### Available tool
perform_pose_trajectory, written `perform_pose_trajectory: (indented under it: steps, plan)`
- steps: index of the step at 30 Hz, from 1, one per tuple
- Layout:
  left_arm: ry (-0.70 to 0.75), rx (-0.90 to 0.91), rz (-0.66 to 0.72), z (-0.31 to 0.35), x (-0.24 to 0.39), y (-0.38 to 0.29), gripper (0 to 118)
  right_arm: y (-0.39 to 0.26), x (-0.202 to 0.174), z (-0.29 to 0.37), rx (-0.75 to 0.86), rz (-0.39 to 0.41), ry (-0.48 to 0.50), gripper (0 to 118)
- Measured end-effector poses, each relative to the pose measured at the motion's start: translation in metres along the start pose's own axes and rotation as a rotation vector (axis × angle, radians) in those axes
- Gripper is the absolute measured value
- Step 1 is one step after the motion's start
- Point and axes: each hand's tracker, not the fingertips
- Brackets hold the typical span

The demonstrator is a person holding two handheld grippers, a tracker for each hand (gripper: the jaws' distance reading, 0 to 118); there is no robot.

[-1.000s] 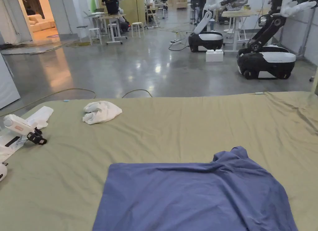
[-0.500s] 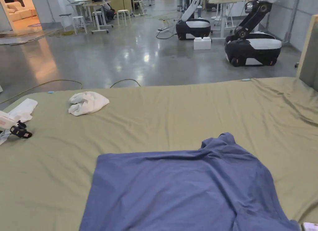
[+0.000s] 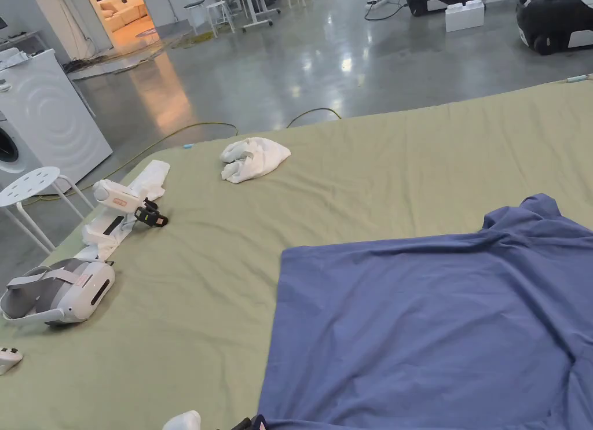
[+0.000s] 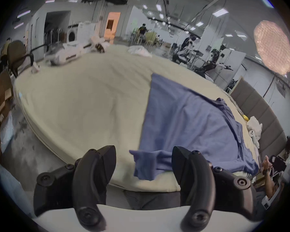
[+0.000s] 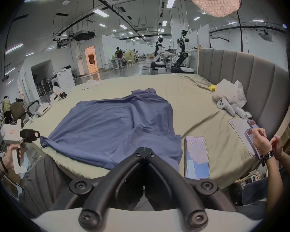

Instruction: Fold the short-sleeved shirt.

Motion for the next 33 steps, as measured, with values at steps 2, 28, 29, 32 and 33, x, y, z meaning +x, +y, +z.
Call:
perform_pose_trajectory:
  steps: [2,28,29,32,33]
  plan:
    - [-0.035,-0.045,0.050,-0.018,-0.004,-0.002,73,0.000,0.002,0.001,-0.013,-0.006,-0.005,0]
    - [0.122,-0.147,-0.317,-0.032,0.049,0.005,20,-0.047,0.081,-0.102,-0.405,-0.121,-0.025,7]
    - [0.113,-0.148,-0.318,-0.025,0.050,0.009,18,-0.043,0.083,-0.101,-0.398,-0.101,-0.028,5]
    - [0.061,-0.097,-0.274,-0.009,0.053,0.030,12,-0.014,0.082,-0.091,-0.294,-0.105,-0.014,5]
    - [0.043,-0.083,-0.261,-0.007,0.055,0.040,11,-0.003,0.083,-0.096,-0.267,-0.127,0.005,5]
